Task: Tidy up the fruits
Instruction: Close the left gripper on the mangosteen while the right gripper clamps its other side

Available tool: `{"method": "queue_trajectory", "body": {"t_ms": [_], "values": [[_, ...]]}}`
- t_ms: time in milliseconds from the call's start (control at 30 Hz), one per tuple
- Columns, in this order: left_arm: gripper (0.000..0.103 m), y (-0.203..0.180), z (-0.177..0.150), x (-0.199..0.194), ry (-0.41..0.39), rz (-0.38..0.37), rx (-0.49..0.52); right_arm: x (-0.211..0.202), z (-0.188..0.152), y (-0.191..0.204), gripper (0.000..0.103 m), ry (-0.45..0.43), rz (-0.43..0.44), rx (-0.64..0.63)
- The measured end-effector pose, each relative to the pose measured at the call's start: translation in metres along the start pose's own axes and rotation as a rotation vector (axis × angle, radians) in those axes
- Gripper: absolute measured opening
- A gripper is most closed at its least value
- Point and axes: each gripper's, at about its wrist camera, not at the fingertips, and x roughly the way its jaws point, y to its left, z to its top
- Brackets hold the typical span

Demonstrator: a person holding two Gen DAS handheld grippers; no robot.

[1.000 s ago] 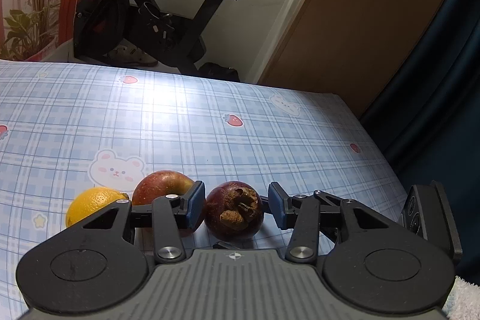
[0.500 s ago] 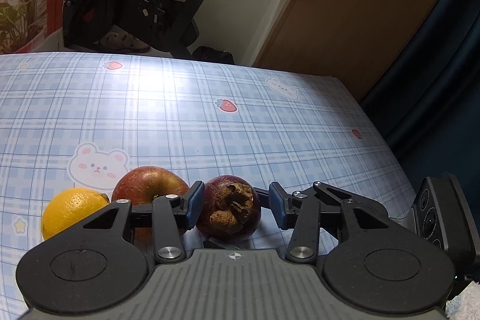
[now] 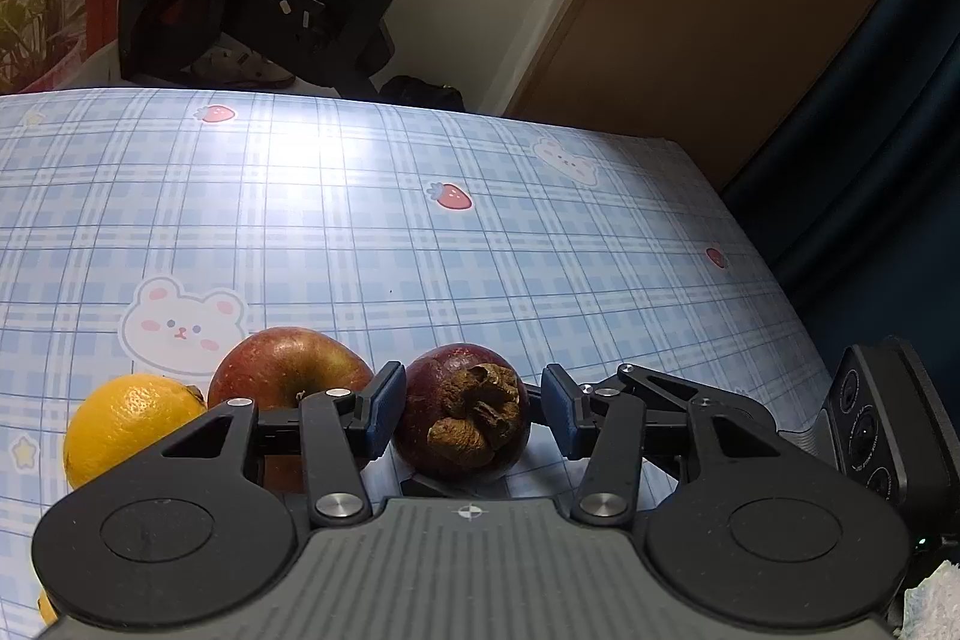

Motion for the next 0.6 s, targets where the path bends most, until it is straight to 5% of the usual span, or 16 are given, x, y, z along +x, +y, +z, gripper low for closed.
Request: {"method": "queue_trajectory", "body": {"t_ms": [333, 600], "values": [[0.052, -0.009, -0.004, 0.008, 0.022, 0.025, 0.058, -0.009, -0.003, 0.001, 0.063, -0.027, -0.011, 0.016], [0.053, 0.002, -0.004, 0.014, 0.04, -0.03, -0.035, -0.014, -0.007, 0.005, 0.063, -0.004, -0.03, 0.007]]}}
